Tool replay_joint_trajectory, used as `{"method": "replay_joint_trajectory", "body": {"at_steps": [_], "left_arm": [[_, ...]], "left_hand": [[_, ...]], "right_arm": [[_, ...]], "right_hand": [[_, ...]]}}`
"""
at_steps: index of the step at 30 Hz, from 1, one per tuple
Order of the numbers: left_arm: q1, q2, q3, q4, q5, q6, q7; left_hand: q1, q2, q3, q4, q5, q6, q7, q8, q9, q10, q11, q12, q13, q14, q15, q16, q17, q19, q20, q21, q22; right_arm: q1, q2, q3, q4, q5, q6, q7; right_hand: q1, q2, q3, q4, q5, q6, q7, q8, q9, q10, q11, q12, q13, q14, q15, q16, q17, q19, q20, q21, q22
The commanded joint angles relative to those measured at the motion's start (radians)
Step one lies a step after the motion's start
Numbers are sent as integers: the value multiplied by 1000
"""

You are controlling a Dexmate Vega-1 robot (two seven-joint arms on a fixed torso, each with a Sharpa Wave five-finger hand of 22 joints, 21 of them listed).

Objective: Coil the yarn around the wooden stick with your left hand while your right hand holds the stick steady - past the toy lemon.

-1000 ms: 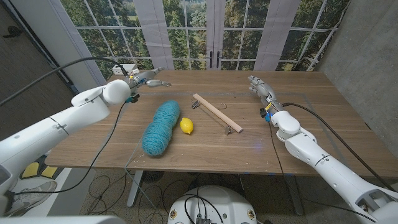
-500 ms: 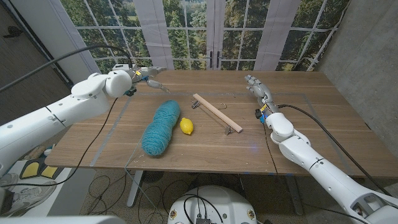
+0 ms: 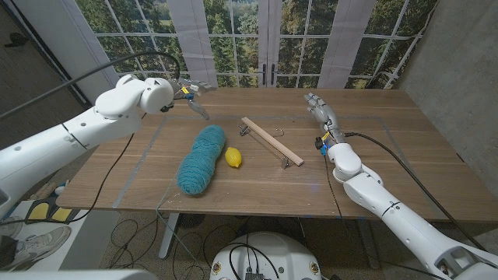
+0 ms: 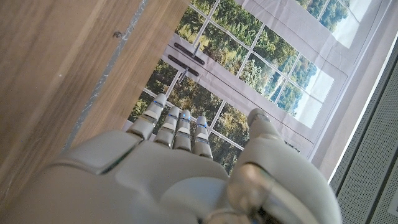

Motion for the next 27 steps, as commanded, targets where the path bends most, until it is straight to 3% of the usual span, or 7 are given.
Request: {"method": "replay_joint_trajectory", "body": {"at_steps": [1,6,12,16,18,19,27], "left_arm": [[-64,-58,26,-9,175,-176,-177],[-68,-70,7,-12,175,-246,-215],[-60,-67,11,-40,280,-326,-222],[-17,-32,-26,-45,274,-412,-85],[-26,-47,-20,-46,290,-431,-129],[-15,-36,-33,-38,270,-459,-84],[-13,-18,-58,7,216,-628,-4]], "left_hand": [[21,-2,-24,3,26,-296,-6,11,7,-99,-4,2,2,-60,-11,3,1,-35,-11,-19,-1],[31,-1,-50,5,49,-279,-24,17,7,-96,-11,2,-2,-71,-9,-1,-2,-50,-23,-36,-5],[44,3,-96,10,87,-334,-12,-4,7,-139,-7,-16,-8,-115,20,-12,-4,-68,-33,-62,-6],[49,5,-126,15,113,-377,9,-12,10,-171,-5,-25,-11,-147,25,-12,-3,-96,-35,-84,-5],[47,5,-142,18,126,-397,25,-14,11,-183,-6,-27,-11,-155,25,-11,-3,-102,-35,-91,-4],[44,5,-154,20,135,-421,35,-18,13,-191,-7,-28,-11,-160,25,-9,-3,-104,-37,-95,-3],[5,2,-223,38,175,-509,41,-23,18,-240,-15,-34,-11,-184,6,-7,-1,-95,-57,-105,0]], "right_arm": [[-7,19,-4,-8,-26,-8,-38],[-6,30,-5,2,-28,2,-45],[-11,43,-3,11,-28,15,-57],[-20,46,0,14,-30,25,-65],[-26,45,1,9,-31,25,-68],[-30,47,4,5,-31,23,-76],[-63,48,14,-42,-43,0,-119]], "right_hand": [[-9,4,-3,0,-1,10,-3,0,4,10,1,4,5,9,-1,7,5,4,0,5,1],[-12,4,-5,1,-2,10,-4,0,4,11,0,5,6,11,-1,8,6,5,-1,5,1],[-16,6,-6,3,-2,12,-4,0,4,15,1,6,6,16,-2,11,8,6,-3,6,1],[-19,8,-7,5,-2,14,-4,1,4,18,1,7,6,16,-2,11,9,7,-3,6,1],[-21,9,-8,7,-2,14,-4,1,4,19,1,7,6,18,-2,12,10,7,-3,6,1],[-22,10,-8,7,-2,15,-4,1,4,19,1,8,6,18,-2,13,10,7,-3,6,1],[-31,15,-10,13,-2,20,-3,2,4,27,2,10,6,24,-2,16,13,10,-4,7,2]]}}
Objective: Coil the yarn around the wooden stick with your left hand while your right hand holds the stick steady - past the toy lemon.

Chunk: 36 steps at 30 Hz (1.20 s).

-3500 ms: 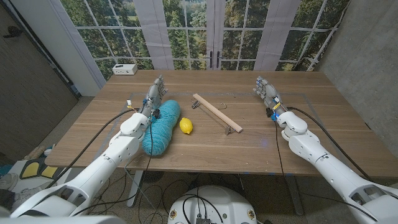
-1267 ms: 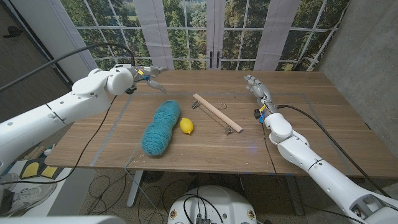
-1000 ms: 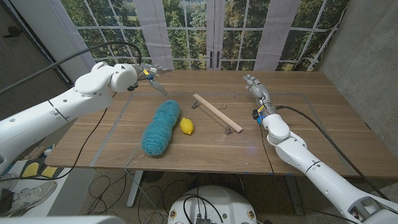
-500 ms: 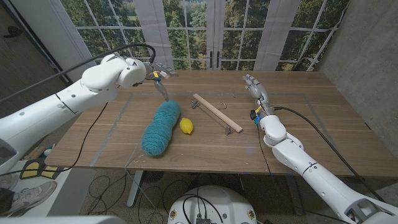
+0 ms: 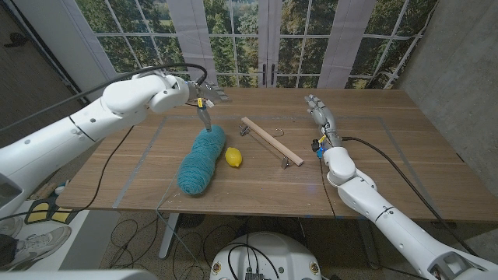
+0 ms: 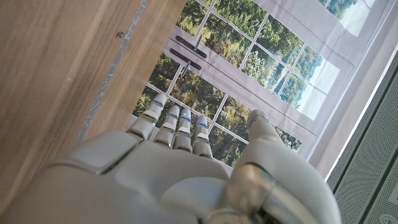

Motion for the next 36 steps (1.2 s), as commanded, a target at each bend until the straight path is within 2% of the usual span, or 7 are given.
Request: {"method": "replay_joint_trajectory", "body": {"at_steps": [1,10,13,14,19,22,36], "left_arm": [[12,23,-36,41,-14,-241,102],[27,80,-57,1,192,-357,254],[19,67,-74,-3,150,-354,175],[27,90,-81,-19,204,-367,233],[33,118,-83,-44,248,-425,213],[51,171,-77,-47,373,-469,362],[64,188,-86,14,382,-537,423]], "left_hand": [[-34,-5,-43,12,22,-512,3,-6,4,-241,-16,-5,3,-184,-13,5,4,-74,-20,-5,7],[-72,-4,-93,25,41,-525,22,-1,6,-262,-27,-3,2,-206,-24,5,4,-71,-25,-11,9],[-82,-4,-110,27,46,-513,29,6,7,-257,-31,1,2,-203,-28,8,4,-62,-30,-11,10],[-83,-3,-112,28,47,-512,30,6,7,-257,-34,2,2,-202,-30,9,4,-62,-29,-11,10],[-89,-3,-126,29,52,-499,37,12,6,-249,-30,7,1,-196,-28,12,3,-52,-26,-10,10],[-93,-2,-136,29,55,-490,41,16,6,-240,-29,11,1,-187,-30,15,3,-40,-27,-7,10],[-104,0,-193,26,69,-496,16,17,5,-230,-8,19,-1,-135,-30,27,3,30,-17,7,9]], "right_arm": [[-41,5,13,-51,-17,-20,-56],[-50,22,14,-70,-20,-52,-90],[-42,35,7,-55,-18,-51,-90],[-39,37,4,-50,-18,-51,-88],[-28,67,-2,-17,-15,-33,-103],[-17,87,-10,10,-23,-12,-113],[4,124,-28,49,-47,7,-143]], "right_hand": [[-9,4,-1,4,-2,12,-1,3,4,12,1,6,6,11,4,5,4,8,-2,7,2],[-22,9,-4,14,-2,15,-5,3,4,15,-1,7,6,19,4,10,8,10,-3,8,2],[-25,10,-5,16,-2,15,-5,2,4,18,-1,7,6,20,5,11,9,11,-2,8,2],[-26,10,-5,17,-2,16,-5,3,4,19,0,8,6,20,5,11,9,11,-2,8,2],[-33,12,-7,22,-3,16,-6,2,4,21,1,8,6,23,6,13,11,13,-2,9,2],[-36,14,-8,25,-3,21,-8,4,4,25,1,9,7,27,8,15,13,15,-3,10,2],[-50,16,-12,35,-3,30,-6,6,4,44,4,16,8,40,9,21,17,23,-1,13,3]]}}
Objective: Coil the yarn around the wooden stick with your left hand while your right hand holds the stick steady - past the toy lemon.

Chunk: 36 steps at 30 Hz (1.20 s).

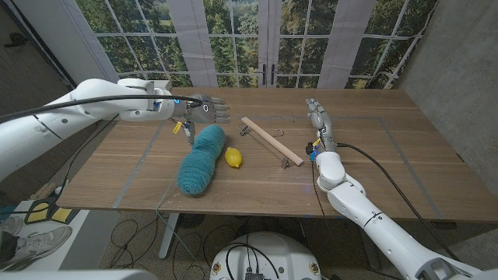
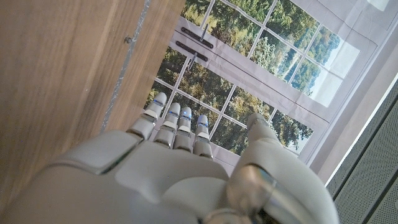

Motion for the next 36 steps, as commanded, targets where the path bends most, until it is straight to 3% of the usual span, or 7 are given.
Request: {"method": "replay_joint_trajectory", "body": {"at_steps": [1,6,10,12,15,31,36], "left_arm": [[8,44,2,25,109,-76,116],[25,56,3,21,147,-50,133],[24,66,23,36,245,-29,258],[10,39,21,97,160,-42,291],[-13,16,53,115,201,-56,342],[-89,-1,157,126,325,-97,315],[-119,-33,186,193,293,-130,348]], "left_hand": [[-9,-2,-18,-4,7,-500,-20,0,1,-229,15,8,1,-132,-10,4,3,15,0,8,4],[-10,-2,-30,-5,10,-514,-20,-5,1,-241,17,4,1,-139,-8,-1,3,10,-3,3,4],[-9,-1,-38,-6,13,-517,-16,-5,1,-244,15,3,0,-149,-7,-6,3,5,-4,-2,4],[-8,1,-44,-7,16,-520,-14,-6,1,-250,15,1,0,-159,-5,-11,3,-4,-4,-7,4],[-6,2,-50,-8,19,-514,-14,-4,1,-253,15,1,0,-162,-3,-11,3,-4,-1,-9,4],[3,8,-78,-12,35,-503,-28,2,0,-245,10,7,-1,-144,-13,-5,3,23,-9,-8,3],[10,11,-98,-15,45,-479,-34,12,0,-226,4,15,-2,-115,-30,2,2,65,-23,2,2]], "right_arm": [[15,37,-13,31,-18,16,-35],[20,50,-15,47,-17,25,-43],[28,56,-19,65,-12,33,-34],[31,58,-21,75,-14,43,-32],[34,58,-22,79,-15,50,-27],[-17,43,7,45,-8,69,-53],[-14,43,8,56,-5,80,-45]], "right_hand": [[-14,0,-1,8,-3,11,3,6,4,14,2,9,3,15,-1,8,4,11,1,5,3],[-19,3,-2,13,-3,17,4,7,4,21,1,11,4,23,0,12,6,13,2,6,3],[-22,3,-2,15,-3,21,5,8,4,24,3,12,4,25,0,12,7,17,2,8,3],[-25,3,-3,17,-3,23,5,9,4,25,3,12,4,25,1,12,7,17,2,8,3],[-28,1,-4,19,-3,25,5,9,4,26,3,13,4,26,1,12,8,18,2,8,3],[-43,-2,-8,29,-2,31,5,9,4,37,4,15,4,34,1,13,9,23,6,9,3],[-48,-5,-9,32,-2,33,5,8,4,38,5,15,4,37,1,13,9,25,6,10,3]]}}
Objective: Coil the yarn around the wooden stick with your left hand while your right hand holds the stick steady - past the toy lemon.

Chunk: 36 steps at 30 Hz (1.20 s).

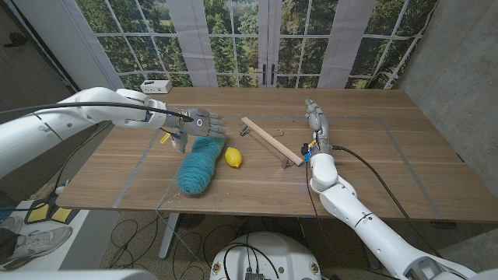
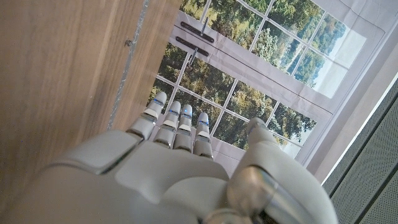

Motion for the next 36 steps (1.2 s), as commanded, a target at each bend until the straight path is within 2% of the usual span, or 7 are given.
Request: {"method": "replay_joint_trajectory", "body": {"at_steps": [1,6,16,22,26,31,36], "left_arm": [[-51,-38,71,75,28,-33,43],[-67,-58,112,145,50,-8,208],[-92,-119,139,238,-146,-81,101],[-108,-141,149,222,-216,-116,-119],[-77,-110,160,130,-73,-46,-162],[-61,-109,177,118,6,2,-234],[-28,-106,153,123,-46,54,-238]], "left_hand": [[17,10,-27,-7,17,-467,-12,17,2,-215,-9,17,0,-98,-17,12,1,58,-5,14,2],[47,12,-69,-16,37,-425,-14,30,-1,-162,-10,35,-3,-33,-24,20,-1,157,48,32,-2],[80,15,-120,-20,45,-417,-21,27,-3,-134,43,41,-7,54,-2,27,0,254,77,44,-3],[102,21,-145,-20,50,-419,-22,23,-4,-97,46,50,-8,102,5,30,0,313,50,52,-4],[160,38,-182,-20,62,-439,14,13,-5,-33,13,65,-11,220,-83,35,-1,436,6,69,-3],[211,54,-201,-20,62,-400,54,28,-5,-6,6,67,-13,262,-110,19,-2,552,35,90,-4],[370,155,-164,-24,20,-216,-3,95,3,134,14,123,-1,409,-118,32,4,674,9,101,-1]], "right_arm": [[-13,-3,12,8,10,27,4],[-6,-3,12,16,10,37,14],[-8,-10,20,17,12,46,21],[-13,-16,26,9,14,50,22],[-15,-17,29,8,13,52,21],[-15,-15,32,12,13,60,22],[-11,-15,32,16,14,62,27]], "right_hand": [[-11,-1,0,8,-2,8,-2,4,4,7,2,5,4,5,1,9,4,8,-2,4,3],[-15,-2,-1,11,-1,9,-3,4,4,11,5,6,4,7,2,9,4,9,-2,4,3],[-21,-3,-1,15,0,15,-4,5,4,17,6,7,4,16,2,10,4,12,0,5,3],[-23,-3,-1,17,1,19,-5,6,4,21,5,8,4,22,2,11,3,16,3,6,3],[-24,-1,1,18,1,21,-5,6,4,23,5,8,4,23,3,11,3,17,3,6,3],[-25,1,3,20,2,22,-6,6,4,27,6,9,4,29,3,11,2,20,4,7,3],[-25,2,5,20,3,24,-8,6,4,28,5,9,4,33,1,12,2,21,4,8,3]]}}
